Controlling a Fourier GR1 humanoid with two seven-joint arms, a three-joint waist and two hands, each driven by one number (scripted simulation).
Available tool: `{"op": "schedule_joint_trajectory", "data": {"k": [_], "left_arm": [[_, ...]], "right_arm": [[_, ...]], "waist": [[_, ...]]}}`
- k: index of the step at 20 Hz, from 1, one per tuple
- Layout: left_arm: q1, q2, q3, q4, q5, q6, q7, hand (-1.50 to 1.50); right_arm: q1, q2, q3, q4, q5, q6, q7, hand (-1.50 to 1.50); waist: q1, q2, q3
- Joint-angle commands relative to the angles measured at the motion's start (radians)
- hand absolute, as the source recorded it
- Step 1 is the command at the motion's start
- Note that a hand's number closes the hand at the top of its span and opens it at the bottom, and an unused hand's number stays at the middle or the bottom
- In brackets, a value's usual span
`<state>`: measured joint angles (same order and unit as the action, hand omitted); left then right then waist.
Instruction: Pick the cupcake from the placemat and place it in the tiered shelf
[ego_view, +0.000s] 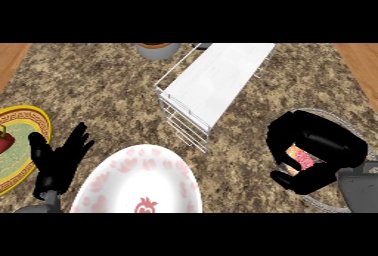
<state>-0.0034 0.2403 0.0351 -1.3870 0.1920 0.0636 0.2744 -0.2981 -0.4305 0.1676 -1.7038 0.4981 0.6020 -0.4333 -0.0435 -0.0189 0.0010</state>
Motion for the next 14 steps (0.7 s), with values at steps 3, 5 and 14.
{"op": "schedule_joint_trajectory", "data": {"k": [3, 5, 14], "left_arm": [[0.012, -0.011, -0.020, -0.028, -0.006, 0.003, 0.036, 0.00], [0.019, -0.009, -0.027, -0.031, -0.022, 0.004, 0.031, 0.00], [-0.050, -0.028, -0.018, 0.067, -0.012, -0.033, 0.000, 0.00]], "right_arm": [[-0.076, -0.020, -0.262, -0.240, -0.294, 0.187, 0.284, 1.50], [-0.134, -0.031, -0.327, -0.260, -0.398, 0.234, 0.411, 1.50], [-0.564, -0.113, -0.423, -0.003, -0.721, 0.199, 0.847, 1.50]], "waist": [[0.012, 0.005, -0.003], [0.021, 0.007, -0.004], [0.045, 0.017, -0.004]]}}
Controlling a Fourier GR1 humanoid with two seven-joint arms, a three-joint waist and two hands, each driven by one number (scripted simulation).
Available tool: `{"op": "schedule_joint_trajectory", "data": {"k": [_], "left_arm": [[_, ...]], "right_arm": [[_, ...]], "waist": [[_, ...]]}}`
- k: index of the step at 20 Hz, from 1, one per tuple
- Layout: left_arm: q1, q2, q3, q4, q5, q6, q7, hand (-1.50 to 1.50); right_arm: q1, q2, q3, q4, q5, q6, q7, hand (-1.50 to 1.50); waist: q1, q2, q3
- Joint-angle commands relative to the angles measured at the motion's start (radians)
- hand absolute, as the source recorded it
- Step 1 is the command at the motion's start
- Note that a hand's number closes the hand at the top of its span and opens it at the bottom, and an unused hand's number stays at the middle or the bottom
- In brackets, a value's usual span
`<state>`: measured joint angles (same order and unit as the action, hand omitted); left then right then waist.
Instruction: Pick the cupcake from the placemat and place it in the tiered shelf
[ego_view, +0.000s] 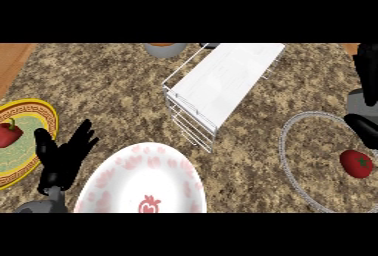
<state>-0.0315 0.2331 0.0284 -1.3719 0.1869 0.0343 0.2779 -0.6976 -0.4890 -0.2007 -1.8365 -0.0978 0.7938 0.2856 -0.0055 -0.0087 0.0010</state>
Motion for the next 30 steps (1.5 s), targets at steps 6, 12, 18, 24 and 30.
{"op": "schedule_joint_trajectory", "data": {"k": [6, 12, 18, 24, 30], "left_arm": [[-0.039, -0.017, -0.015, -0.007, -0.018, 0.011, 0.053, 0.00], [-0.016, -0.011, 0.013, 0.043, -0.012, -0.029, -0.010, 0.00], [-0.026, -0.026, 0.000, 0.029, -0.023, -0.026, -0.003, 0.00], [-0.027, -0.040, -0.007, 0.015, -0.041, -0.009, 0.017, 0.00], [-0.024, -0.067, -0.006, 0.057, -0.041, -0.014, -0.018, 0.00]], "right_arm": [[-0.433, -0.044, -0.005, 0.344, -0.072, -0.094, 0.227, 1.50], [-0.482, -0.024, 0.040, 0.519, 0.080, -0.091, 0.032, 1.50], [-0.586, -0.027, 0.111, 0.726, 0.213, -0.074, -0.144, 1.50], [-0.629, 0.032, 0.169, 0.821, 0.336, -0.167, -0.268, 1.50], [-0.653, 0.111, 0.204, 0.975, 0.440, -0.296, -0.365, 1.50]], "waist": [[0.024, 0.010, -0.002], [0.024, 0.013, -0.002], [0.038, 0.019, -0.002], [0.030, 0.015, -0.002], [0.030, 0.016, -0.002]]}}
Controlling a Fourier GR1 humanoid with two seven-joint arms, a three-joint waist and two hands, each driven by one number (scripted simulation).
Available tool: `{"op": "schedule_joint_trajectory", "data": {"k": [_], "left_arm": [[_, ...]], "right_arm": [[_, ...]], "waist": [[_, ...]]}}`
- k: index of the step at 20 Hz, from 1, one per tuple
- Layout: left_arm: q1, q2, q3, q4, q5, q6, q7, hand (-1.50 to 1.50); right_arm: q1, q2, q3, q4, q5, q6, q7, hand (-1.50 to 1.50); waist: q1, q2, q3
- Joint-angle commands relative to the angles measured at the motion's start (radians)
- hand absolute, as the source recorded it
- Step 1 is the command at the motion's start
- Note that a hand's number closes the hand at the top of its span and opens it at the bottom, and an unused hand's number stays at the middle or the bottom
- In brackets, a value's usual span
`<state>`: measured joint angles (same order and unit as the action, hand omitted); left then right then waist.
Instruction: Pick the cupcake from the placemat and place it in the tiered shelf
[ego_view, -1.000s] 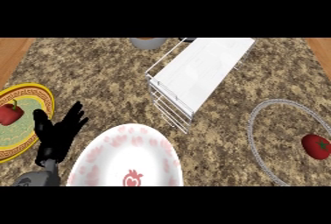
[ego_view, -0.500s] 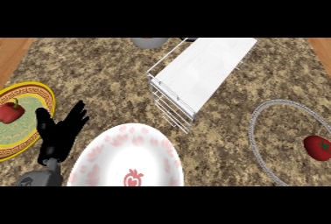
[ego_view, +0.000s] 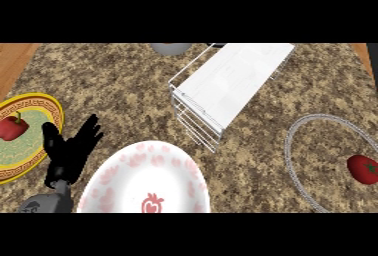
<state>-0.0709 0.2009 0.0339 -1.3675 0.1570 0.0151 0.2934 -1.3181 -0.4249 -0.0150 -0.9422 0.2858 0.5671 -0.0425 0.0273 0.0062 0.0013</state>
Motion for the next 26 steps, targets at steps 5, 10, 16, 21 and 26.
{"op": "schedule_joint_trajectory", "data": {"k": [5, 10, 16, 21, 26], "left_arm": [[0.037, -0.003, -0.003, -0.029, 0.009, -0.026, 0.019, 0.00], [0.026, -0.012, -0.002, -0.007, -0.022, 0.004, 0.027, 0.00], [0.038, 0.012, 0.028, 0.029, -0.008, -0.043, -0.026, 0.00], [-0.028, -0.010, 0.026, 0.075, -0.021, -0.016, -0.013, 0.00], [0.014, 0.000, 0.031, -0.003, -0.008, -0.017, 0.027, 0.00]], "right_arm": [[-0.094, 0.095, 0.025, 0.226, 0.123, -0.160, -0.124, 1.50], [-0.108, 0.067, -0.013, 0.263, 0.100, -0.105, -0.199, 1.50], [-0.155, 0.075, -0.013, 0.358, 0.141, -0.121, -0.246, 1.50], [-0.159, 0.096, -0.044, 0.432, 0.143, -0.171, -0.243, 1.50], [-0.192, 0.091, -0.168, 0.478, 0.028, -0.145, -0.145, -1.50]], "waist": [[0.011, 0.003, -0.002], [-0.005, -0.002, -0.002], [-0.004, -0.001, -0.002], [-0.007, 0.002, -0.002], [-0.006, -0.003, -0.001]]}}
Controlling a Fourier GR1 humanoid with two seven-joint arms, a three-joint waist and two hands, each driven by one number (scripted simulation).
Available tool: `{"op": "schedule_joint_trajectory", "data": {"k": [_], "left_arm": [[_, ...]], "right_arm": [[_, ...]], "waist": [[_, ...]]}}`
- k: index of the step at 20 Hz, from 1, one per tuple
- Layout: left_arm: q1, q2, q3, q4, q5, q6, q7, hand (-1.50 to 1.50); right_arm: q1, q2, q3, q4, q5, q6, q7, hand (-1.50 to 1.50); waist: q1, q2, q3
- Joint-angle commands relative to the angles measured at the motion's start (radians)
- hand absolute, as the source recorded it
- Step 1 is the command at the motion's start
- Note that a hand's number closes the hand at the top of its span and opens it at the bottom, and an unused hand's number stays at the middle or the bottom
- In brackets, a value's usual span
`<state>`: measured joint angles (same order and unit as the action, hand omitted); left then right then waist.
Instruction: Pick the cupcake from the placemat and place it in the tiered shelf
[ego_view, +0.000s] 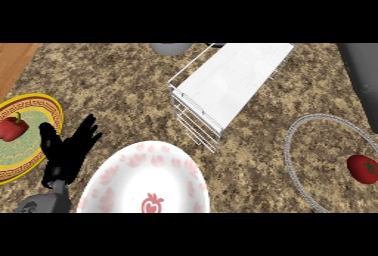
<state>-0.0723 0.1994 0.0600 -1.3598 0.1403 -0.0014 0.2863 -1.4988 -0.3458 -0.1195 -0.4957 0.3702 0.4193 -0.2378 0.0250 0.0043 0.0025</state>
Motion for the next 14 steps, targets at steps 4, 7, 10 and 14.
{"op": "schedule_joint_trajectory", "data": {"k": [4, 7, 10, 14], "left_arm": [[0.030, -0.030, -0.019, 0.007, -0.007, 0.004, 0.004, 0.00], [-0.026, -0.027, -0.017, 0.000, -0.018, 0.032, 0.050, 0.00], [-0.003, -0.009, -0.004, 0.006, -0.013, 0.006, 0.018, 0.00], [0.042, 0.004, -0.006, -0.001, -0.003, -0.037, -0.014, 0.00]], "right_arm": [[-0.037, -0.005, -0.159, 0.091, -0.150, 0.046, 0.070, -1.50], [-0.117, 0.009, -0.220, 0.134, -0.214, 0.051, 0.180, -1.50], [-0.103, -0.042, -0.282, 0.169, -0.276, 0.083, 0.228, -1.50], [-0.113, -0.086, -0.331, 0.195, -0.293, -0.051, 0.242, -1.50]], "waist": [[0.002, 0.004, -0.003], [0.003, 0.004, -0.003], [-0.002, 0.002, -0.003], [0.016, 0.010, -0.004]]}}
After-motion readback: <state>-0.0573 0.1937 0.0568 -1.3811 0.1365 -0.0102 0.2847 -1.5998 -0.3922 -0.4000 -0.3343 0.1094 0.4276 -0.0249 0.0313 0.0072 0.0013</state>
